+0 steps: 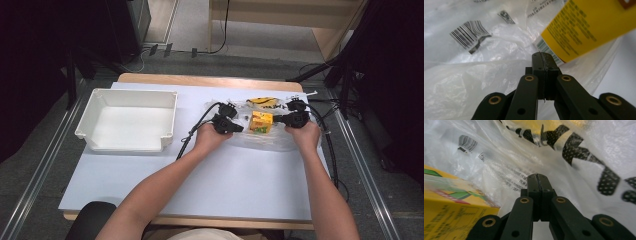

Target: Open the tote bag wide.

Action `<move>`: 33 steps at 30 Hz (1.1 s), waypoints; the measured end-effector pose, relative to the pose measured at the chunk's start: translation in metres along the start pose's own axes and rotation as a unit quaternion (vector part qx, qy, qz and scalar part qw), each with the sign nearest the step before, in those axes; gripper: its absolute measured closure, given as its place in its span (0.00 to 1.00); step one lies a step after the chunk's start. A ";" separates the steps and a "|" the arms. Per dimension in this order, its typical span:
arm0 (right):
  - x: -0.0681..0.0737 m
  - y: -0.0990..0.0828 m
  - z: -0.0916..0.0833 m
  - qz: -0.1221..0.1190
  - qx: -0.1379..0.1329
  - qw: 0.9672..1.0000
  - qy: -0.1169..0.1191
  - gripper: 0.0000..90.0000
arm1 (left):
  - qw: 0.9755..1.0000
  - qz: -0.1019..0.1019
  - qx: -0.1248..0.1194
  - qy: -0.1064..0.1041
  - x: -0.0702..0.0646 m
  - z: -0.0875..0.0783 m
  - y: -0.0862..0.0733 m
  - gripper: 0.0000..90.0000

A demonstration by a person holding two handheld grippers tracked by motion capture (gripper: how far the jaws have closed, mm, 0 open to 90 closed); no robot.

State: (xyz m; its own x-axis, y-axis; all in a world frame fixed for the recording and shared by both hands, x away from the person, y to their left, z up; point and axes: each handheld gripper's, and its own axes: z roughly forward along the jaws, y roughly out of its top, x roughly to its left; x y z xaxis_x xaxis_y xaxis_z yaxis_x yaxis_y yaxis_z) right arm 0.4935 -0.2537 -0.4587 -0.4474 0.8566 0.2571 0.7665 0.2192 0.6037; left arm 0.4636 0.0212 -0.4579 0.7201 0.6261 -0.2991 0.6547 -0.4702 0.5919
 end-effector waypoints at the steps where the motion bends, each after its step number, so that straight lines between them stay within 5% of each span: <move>1: -0.001 -0.001 0.001 0.002 -0.001 1.000 -0.003 1.00 | 1.000 0.003 0.001 0.000 -0.001 0.000 -0.004 1.00; 8: -0.009 -0.004 0.004 0.022 0.004 1.000 -0.017 1.00 | 1.000 0.012 0.002 -0.020 -0.010 -0.007 -0.034 1.00; 20: -0.023 -0.009 0.001 0.042 0.009 0.999 -0.030 1.00 | 0.999 0.023 0.006 -0.043 -0.020 -0.024 -0.063 1.00; 23: -0.026 -0.010 0.000 0.047 0.008 0.998 -0.032 1.00 | 0.999 0.030 0.008 -0.042 -0.021 -0.027 -0.067 1.00; 29: -0.029 -0.010 -0.004 0.043 0.009 0.996 -0.075 1.00 | 0.998 0.032 0.010 -0.044 -0.019 -0.032 -0.070 1.00; 33: -0.026 -0.009 -0.006 0.052 0.013 0.996 -0.065 1.00 | 0.999 0.026 0.006 -0.047 -0.020 -0.032 -0.066 1.00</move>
State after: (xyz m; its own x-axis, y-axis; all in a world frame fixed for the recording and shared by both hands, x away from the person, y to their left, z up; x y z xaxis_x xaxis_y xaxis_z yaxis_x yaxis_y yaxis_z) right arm 0.4951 -0.2807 -0.4660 -0.3024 0.9282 0.2166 0.8179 0.1360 0.5591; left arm 0.3990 0.0598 -0.4669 0.7715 0.5397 -0.3368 0.6177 -0.5091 0.5994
